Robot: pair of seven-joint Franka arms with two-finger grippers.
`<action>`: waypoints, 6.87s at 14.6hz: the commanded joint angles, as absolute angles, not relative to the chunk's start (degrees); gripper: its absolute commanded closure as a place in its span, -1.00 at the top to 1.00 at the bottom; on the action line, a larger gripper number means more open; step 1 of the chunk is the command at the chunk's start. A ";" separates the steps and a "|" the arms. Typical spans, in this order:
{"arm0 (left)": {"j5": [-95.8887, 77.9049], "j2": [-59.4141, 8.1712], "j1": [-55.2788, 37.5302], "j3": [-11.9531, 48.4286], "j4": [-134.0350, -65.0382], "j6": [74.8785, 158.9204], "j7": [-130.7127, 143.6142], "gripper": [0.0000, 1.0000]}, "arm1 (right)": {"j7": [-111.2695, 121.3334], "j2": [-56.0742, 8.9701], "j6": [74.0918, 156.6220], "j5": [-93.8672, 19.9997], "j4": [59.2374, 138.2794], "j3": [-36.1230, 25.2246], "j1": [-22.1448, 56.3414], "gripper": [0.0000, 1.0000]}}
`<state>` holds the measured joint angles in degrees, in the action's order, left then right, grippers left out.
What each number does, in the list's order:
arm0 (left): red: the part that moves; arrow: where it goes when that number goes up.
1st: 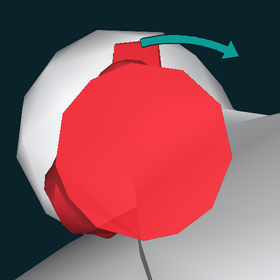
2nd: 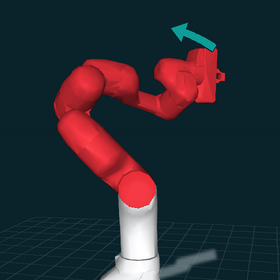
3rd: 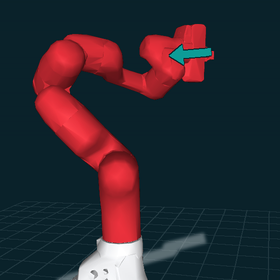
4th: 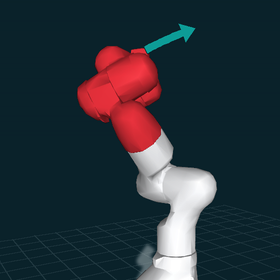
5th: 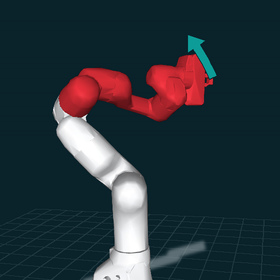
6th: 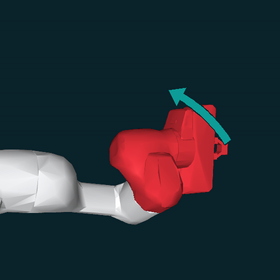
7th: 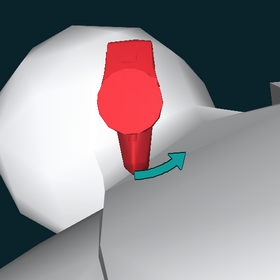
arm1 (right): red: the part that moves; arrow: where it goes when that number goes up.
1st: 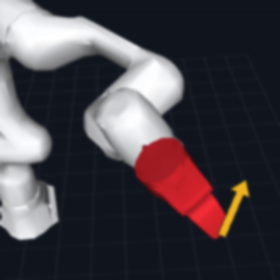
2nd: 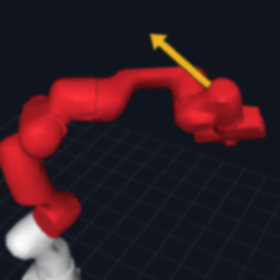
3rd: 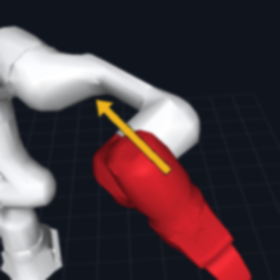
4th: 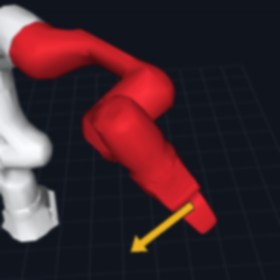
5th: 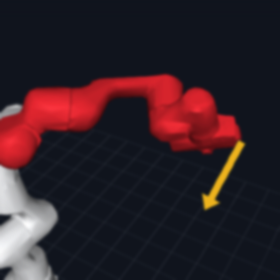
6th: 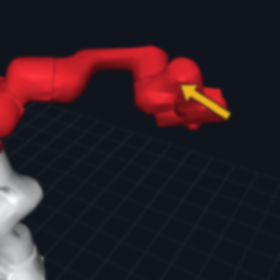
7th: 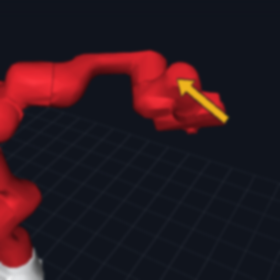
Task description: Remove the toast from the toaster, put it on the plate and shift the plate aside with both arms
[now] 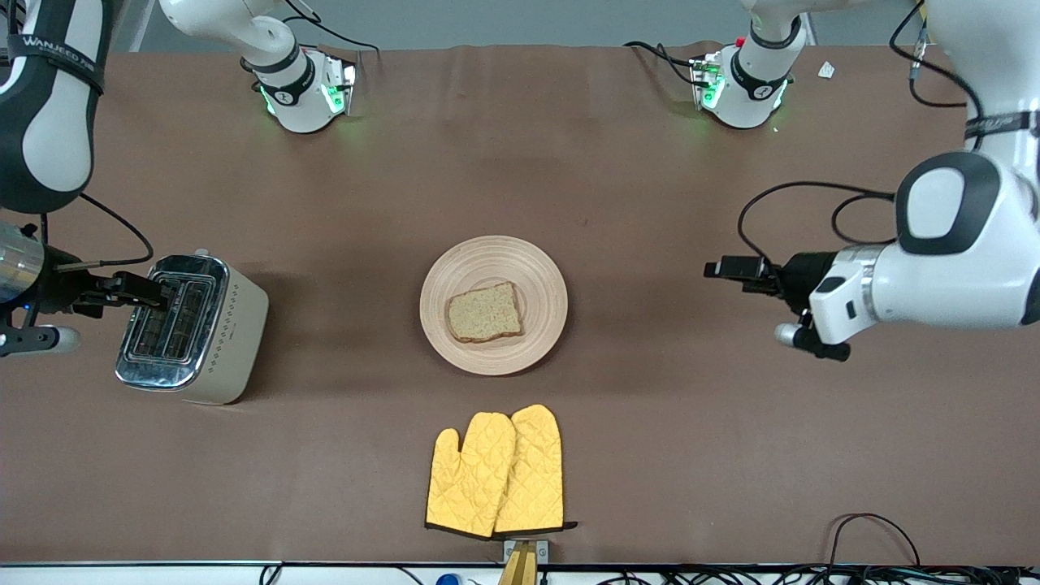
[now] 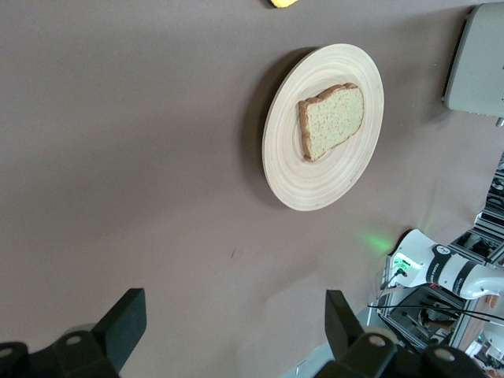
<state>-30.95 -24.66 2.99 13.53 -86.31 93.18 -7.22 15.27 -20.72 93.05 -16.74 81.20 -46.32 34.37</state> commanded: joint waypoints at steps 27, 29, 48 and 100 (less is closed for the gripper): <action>-74.53 -47.63 -1.85 27.86 -104.68 133.95 -52.56 -0.06 | 8.53 -2.46 94.93 -3.96 89.91 -2.46 -5.36 1.00; -74.44 -48.08 -1.93 27.77 -104.59 133.95 -52.56 -0.26 | 3.46 -2.46 93.44 -2.39 89.83 -2.99 -3.88 1.00; -73.92 -41.50 4.21 27.86 -104.24 133.42 -47.13 -1.00 | -0.79 -2.55 91.76 -1.76 84.90 -5.87 0.16 1.00; -37.09 -48.43 48.78 22.85 -95.36 101.34 -42.72 0.02 | -0.18 -2.20 88.24 -0.62 85.34 -4.92 -0.44 1.00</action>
